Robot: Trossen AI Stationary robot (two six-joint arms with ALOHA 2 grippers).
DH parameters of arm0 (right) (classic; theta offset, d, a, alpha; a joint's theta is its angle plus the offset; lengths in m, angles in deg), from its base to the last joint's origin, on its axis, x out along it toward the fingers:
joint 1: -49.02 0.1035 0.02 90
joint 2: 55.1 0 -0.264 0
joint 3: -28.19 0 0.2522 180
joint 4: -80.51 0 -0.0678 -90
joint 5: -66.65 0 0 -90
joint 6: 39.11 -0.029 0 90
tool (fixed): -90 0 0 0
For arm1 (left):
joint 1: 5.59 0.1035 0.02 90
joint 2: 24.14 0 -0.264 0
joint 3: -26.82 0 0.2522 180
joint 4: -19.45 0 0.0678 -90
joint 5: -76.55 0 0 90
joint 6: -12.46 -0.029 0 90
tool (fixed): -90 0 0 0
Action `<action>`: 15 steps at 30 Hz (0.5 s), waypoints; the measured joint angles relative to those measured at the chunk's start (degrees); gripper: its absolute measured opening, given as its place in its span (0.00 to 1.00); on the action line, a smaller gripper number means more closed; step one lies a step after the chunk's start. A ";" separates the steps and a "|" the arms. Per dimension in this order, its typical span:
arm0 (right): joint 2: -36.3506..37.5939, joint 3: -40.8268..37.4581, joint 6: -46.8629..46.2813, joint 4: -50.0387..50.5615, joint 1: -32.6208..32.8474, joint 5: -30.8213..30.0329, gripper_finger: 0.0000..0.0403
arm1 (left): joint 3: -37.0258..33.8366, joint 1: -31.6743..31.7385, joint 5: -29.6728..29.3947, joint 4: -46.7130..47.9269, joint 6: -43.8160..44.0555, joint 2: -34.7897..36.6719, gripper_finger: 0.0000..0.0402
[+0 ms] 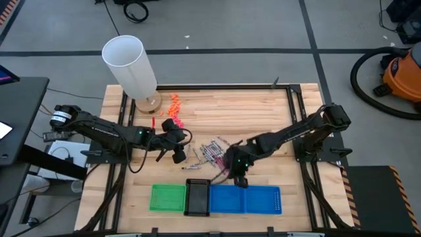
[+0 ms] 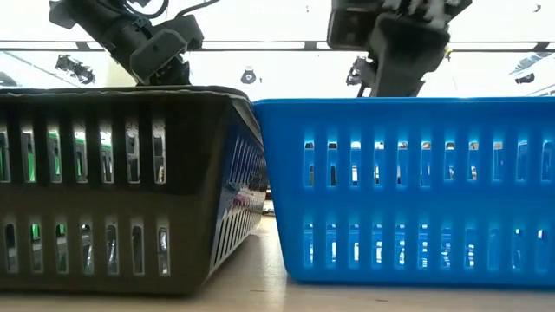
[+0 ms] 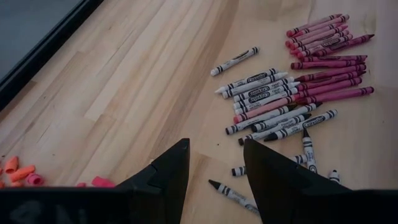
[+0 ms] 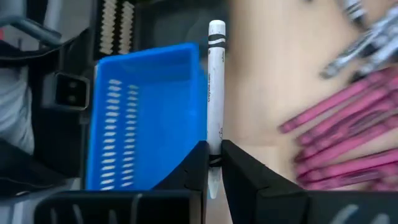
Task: Sort crayons
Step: Put the white crayon into the left blue bin
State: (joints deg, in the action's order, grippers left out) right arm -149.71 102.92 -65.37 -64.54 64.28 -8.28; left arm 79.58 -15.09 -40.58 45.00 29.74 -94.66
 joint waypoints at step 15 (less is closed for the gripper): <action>-5.83 1.79 -12.52 -4.90 11.27 -6.30 0.12 | -0.02 0.00 0.00 -1.27 0.15 0.02 0.40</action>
State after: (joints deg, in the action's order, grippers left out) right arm -155.54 104.71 -77.89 -69.44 75.54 -14.58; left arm 79.56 -15.09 -40.59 43.74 29.89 -94.64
